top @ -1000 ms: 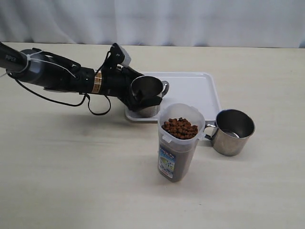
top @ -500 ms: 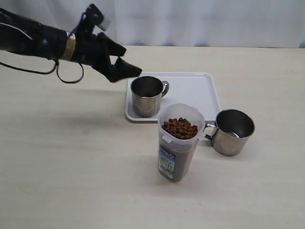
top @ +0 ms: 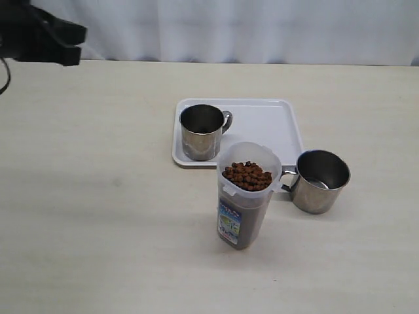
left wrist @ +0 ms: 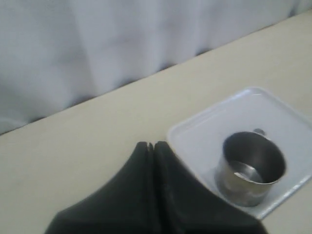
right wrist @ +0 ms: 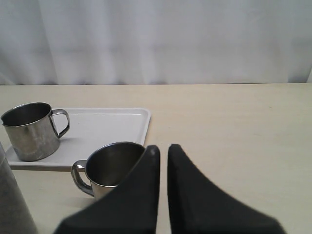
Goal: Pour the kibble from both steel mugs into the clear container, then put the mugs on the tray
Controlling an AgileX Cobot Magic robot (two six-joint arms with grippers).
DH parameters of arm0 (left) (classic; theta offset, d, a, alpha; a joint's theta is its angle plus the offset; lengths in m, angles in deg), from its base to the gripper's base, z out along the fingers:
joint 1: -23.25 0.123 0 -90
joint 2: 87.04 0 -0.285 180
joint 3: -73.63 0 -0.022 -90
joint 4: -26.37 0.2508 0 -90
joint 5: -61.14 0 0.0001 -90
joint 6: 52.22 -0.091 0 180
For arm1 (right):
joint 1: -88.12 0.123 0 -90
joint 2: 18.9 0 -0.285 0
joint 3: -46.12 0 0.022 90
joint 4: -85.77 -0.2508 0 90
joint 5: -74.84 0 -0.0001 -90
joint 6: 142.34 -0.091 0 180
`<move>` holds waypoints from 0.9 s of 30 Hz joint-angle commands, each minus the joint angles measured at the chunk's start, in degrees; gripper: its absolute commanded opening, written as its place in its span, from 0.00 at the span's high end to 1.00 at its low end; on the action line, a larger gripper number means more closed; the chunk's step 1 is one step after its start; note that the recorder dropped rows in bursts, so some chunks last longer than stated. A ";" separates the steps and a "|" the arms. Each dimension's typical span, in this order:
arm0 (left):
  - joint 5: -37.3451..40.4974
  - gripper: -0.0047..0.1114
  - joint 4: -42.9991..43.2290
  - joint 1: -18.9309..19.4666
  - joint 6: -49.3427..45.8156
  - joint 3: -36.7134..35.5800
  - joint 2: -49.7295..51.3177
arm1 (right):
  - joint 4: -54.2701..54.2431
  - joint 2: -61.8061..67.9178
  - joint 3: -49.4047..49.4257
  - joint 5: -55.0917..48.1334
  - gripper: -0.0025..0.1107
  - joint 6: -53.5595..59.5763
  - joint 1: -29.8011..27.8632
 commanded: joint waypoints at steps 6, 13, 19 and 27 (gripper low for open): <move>13.42 0.96 -7.92 -0.47 -0.43 -22.21 -34.92 | -0.08 -0.18 0.27 0.27 0.94 -0.03 0.17; 10.17 0.96 -16.24 -0.47 0.20 -37.02 -61.72 | -0.08 -0.18 0.27 0.27 0.94 -0.03 0.17; 6.85 0.96 -20.40 -0.47 -0.49 -47.29 -71.94 | -0.08 -0.18 0.27 0.27 0.94 -0.03 0.17; 15.26 0.96 -85.42 -0.79 -63.92 -52.19 -73.98 | -0.08 -0.18 0.27 0.27 0.94 -0.03 0.17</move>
